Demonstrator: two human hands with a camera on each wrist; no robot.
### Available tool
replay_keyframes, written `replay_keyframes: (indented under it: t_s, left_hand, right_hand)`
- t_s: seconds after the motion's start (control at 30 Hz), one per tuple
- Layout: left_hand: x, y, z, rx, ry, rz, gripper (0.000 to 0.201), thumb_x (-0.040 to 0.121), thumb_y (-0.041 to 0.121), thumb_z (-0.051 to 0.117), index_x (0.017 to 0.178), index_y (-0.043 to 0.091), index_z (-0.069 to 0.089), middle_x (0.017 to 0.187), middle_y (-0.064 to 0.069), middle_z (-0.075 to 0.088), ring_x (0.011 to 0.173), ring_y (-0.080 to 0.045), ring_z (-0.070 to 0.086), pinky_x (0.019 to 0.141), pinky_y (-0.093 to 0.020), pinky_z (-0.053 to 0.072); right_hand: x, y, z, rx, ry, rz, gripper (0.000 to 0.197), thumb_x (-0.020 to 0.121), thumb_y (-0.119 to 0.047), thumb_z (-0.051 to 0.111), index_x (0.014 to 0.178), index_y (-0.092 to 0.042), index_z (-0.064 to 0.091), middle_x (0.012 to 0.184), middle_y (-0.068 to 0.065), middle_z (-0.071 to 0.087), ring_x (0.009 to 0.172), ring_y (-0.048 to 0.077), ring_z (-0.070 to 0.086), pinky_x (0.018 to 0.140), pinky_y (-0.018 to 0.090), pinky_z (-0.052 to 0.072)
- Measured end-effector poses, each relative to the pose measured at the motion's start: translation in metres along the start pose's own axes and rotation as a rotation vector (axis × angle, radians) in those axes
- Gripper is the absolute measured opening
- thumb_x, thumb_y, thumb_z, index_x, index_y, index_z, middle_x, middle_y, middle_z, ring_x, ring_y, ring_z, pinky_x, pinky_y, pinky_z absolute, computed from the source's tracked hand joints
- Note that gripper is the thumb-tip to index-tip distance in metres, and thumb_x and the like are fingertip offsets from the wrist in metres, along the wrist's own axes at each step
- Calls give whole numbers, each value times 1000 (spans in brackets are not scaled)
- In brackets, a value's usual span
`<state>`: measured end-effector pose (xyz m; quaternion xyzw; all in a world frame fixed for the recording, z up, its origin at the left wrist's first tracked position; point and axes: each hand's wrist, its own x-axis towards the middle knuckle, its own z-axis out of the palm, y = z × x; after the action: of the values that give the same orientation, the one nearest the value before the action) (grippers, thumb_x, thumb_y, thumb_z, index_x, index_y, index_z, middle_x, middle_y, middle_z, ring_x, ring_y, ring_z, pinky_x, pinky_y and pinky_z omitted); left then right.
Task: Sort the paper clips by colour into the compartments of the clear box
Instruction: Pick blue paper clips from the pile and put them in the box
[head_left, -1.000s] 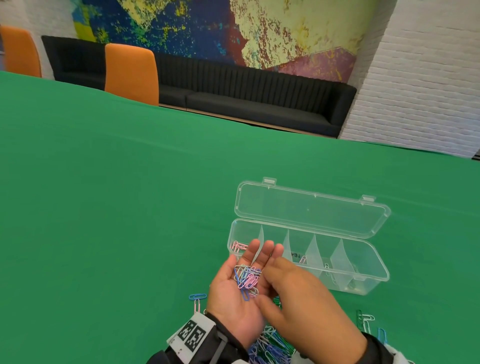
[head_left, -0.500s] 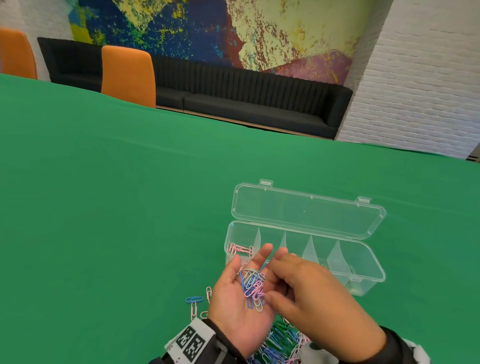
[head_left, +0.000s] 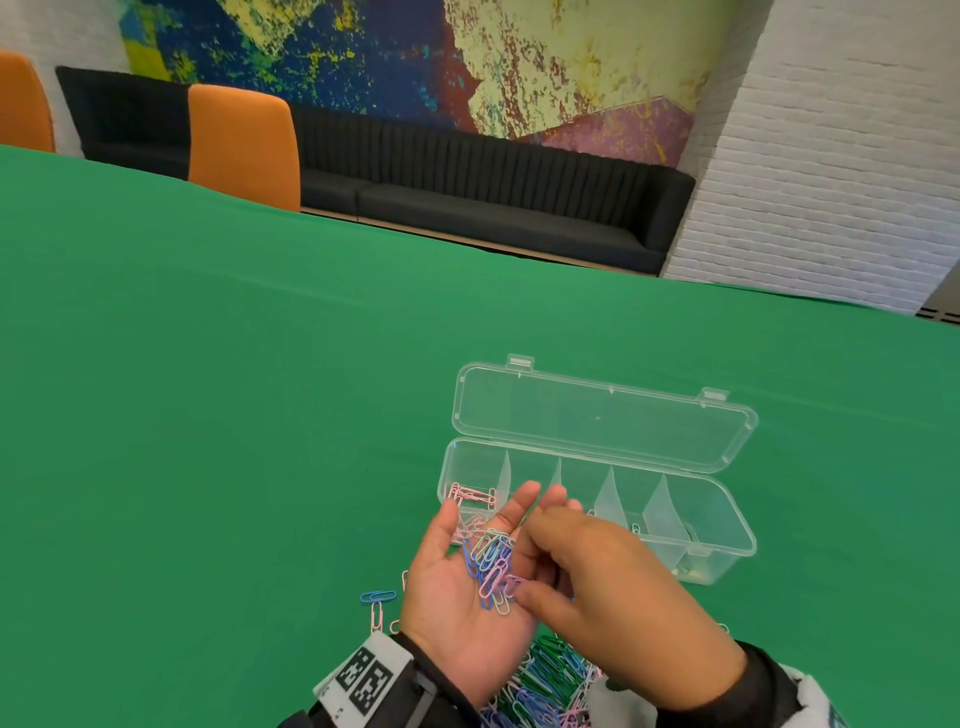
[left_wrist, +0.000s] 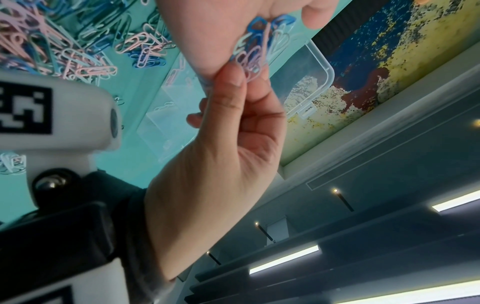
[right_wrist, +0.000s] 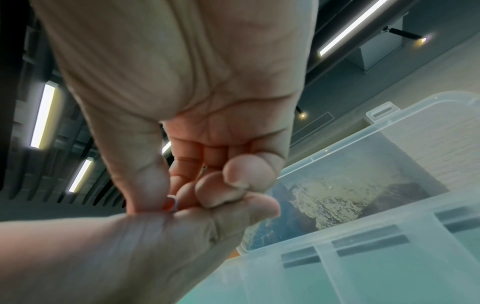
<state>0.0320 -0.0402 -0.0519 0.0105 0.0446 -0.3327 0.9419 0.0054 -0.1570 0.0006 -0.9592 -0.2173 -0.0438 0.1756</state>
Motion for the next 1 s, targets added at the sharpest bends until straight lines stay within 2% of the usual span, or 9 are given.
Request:
replay_keyframes:
  t_s: [0.1, 0.3, 0.5, 0.6, 0.7, 0.77, 0.83, 0.9, 1.0]
  left_hand:
    - [-2, 2, 0, -22, -66, -27, 72, 56, 21, 86, 115, -12, 59, 120, -33, 57, 106, -49, 58, 80, -65, 47]
    - [-1, 4, 1, -20, -23, 1, 72, 74, 38, 68, 127, -8, 51, 127, -30, 54, 114, -43, 54, 81, -61, 46]
    - [1, 4, -1, -3, 18, 34, 64, 82, 46, 47, 119, -6, 55, 124, -29, 56, 109, -42, 57, 74, -61, 49]
    - [1, 6, -2, 5, -67, 5, 70, 60, 27, 83, 114, -11, 59, 128, -31, 53, 116, -46, 51, 82, -64, 46]
    - [0, 6, -4, 24, -78, 17, 81, 38, 10, 92, 110, -12, 62, 127, -32, 53, 115, -45, 54, 84, -63, 47]
    - [1, 5, -3, 40, -57, 33, 72, 46, 15, 90, 108, -11, 63, 123, -32, 56, 105, -43, 61, 93, -59, 44]
    - [2, 4, -2, 29, 6, 54, 54, 70, 31, 70, 105, -10, 63, 117, -31, 60, 94, -41, 66, 102, -51, 35]
    - [5, 4, -2, 2, 62, 76, 53, 79, 37, 49, 100, -9, 64, 112, -31, 62, 89, -41, 67, 94, -50, 41]
    - [5, 1, -1, -4, 95, 95, 53, 81, 38, 45, 101, -8, 63, 111, -29, 63, 88, -42, 67, 74, -52, 51]
  right_hand:
    - [1, 2, 2, -10, 3, -10, 21, 80, -32, 56, 76, -28, 35, 79, -15, 37, 74, 7, 33, 62, 11, 30]
    - [0, 3, 2, 47, 32, -14, 12, 82, -27, 60, 86, -24, 50, 78, -16, 42, 71, 4, 36, 64, 11, 32]
    - [0, 7, 5, 24, 7, -33, 19, 80, -32, 54, 77, -30, 36, 72, -20, 35, 68, -6, 36, 64, 9, 31]
    - [0, 9, 6, 0, 0, -26, 13, 78, -35, 45, 79, -27, 35, 79, -14, 38, 72, 6, 35, 62, 17, 28]
    - [-1, 11, 6, 20, 4, -20, 11, 80, -34, 45, 81, -25, 37, 80, -12, 39, 71, 7, 34, 62, 16, 30]
    - [-1, 12, 4, 86, 41, -4, 11, 78, -33, 46, 78, -22, 43, 78, -10, 44, 67, 6, 38, 62, 13, 32]
    - [-1, 12, 0, 196, 80, 41, 11, 80, -28, 55, 77, -18, 51, 75, -6, 53, 65, 8, 44, 61, 16, 36]
    - [-1, 13, -5, 330, 107, 86, 11, 82, -15, 63, 74, -18, 55, 70, -5, 58, 60, 7, 48, 58, 20, 40]
    - [-2, 18, -11, 491, 120, 141, 19, 79, -7, 67, 69, -20, 58, 63, -4, 60, 54, 3, 48, 54, 18, 41]
